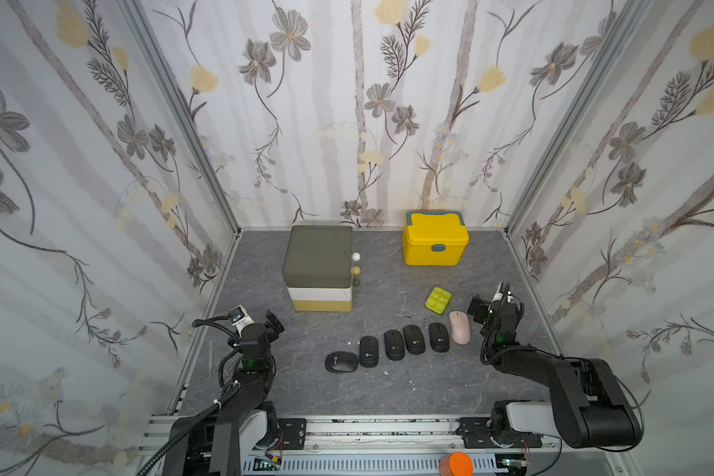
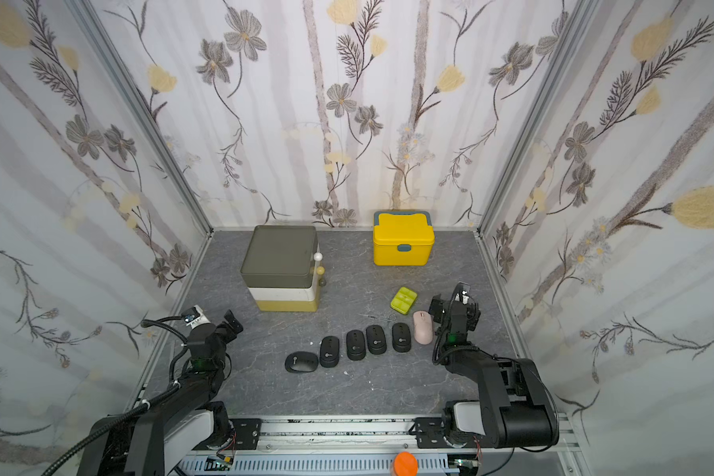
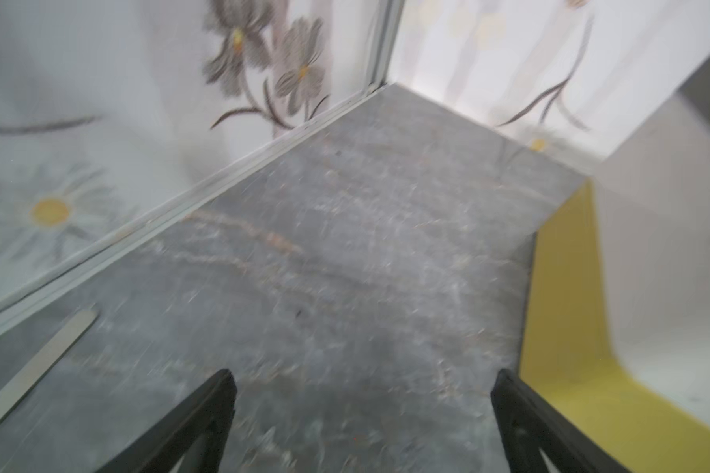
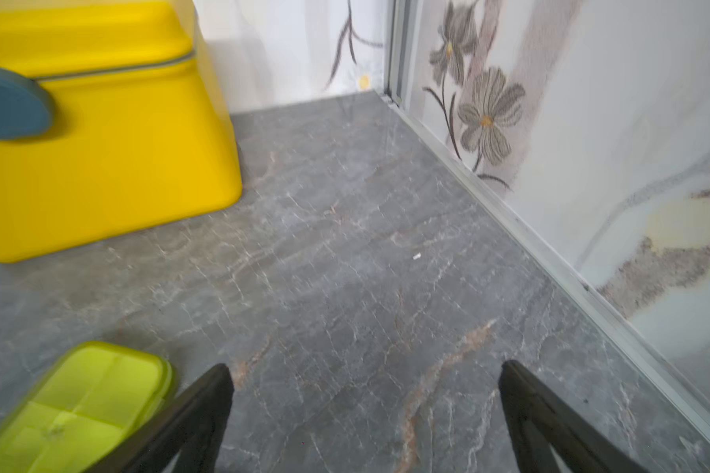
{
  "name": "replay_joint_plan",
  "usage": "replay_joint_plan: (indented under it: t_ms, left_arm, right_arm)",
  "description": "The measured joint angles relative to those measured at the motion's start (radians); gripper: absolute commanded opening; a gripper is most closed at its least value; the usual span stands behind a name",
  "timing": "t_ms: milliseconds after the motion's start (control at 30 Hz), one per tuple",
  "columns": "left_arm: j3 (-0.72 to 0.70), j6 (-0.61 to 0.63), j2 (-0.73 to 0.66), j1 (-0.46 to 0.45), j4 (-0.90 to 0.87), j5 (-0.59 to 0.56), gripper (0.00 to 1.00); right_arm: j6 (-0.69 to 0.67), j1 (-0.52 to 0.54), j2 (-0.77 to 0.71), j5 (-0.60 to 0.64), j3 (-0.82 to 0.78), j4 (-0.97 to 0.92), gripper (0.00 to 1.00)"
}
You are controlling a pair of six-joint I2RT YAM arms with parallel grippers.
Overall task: Take the mice out of the drawer
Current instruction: Reset both arms
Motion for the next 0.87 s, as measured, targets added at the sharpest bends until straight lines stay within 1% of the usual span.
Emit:
replay_joint_plan:
  t_ms: [67,167,233,333,467,633,867]
  left_arm:
    - [0.002,0.041,0.071,-0.002,0.13,0.05,1.0]
    - [0.021,0.08,0.19,-0.002,0.285,0.116,1.0]
    - [0.051,0.09,0.26,-0.006,0.356,0.159,1.0]
    - [0.09,0.117,0.348,-0.029,0.449,0.182,1.0]
    - [0.097,0.135,0.484,-0.045,0.555,0.155,1.0]
    - [0.149,0.158,0.504,-0.068,0.558,0.101,1.0]
    - [0.158,0.178,0.506,-0.089,0.555,0.088,1.0]
  right_arm:
    - [-0.026,-0.014,0.037,-0.05,-0.037,0.13,0.99]
    - [-0.051,-0.029,0.149,-0.114,-0.084,0.326,0.99]
    - [-0.058,-0.031,0.16,-0.138,-0.069,0.319,0.99]
    - [-0.065,-0.027,0.169,-0.14,-0.051,0.409,0.99]
    - [-0.072,-0.027,0.167,-0.143,-0.047,0.409,1.0]
    - [-0.076,-0.027,0.169,-0.157,-0.047,0.416,0.99]
    - [-0.084,-0.026,0.174,-0.175,-0.032,0.409,1.0]
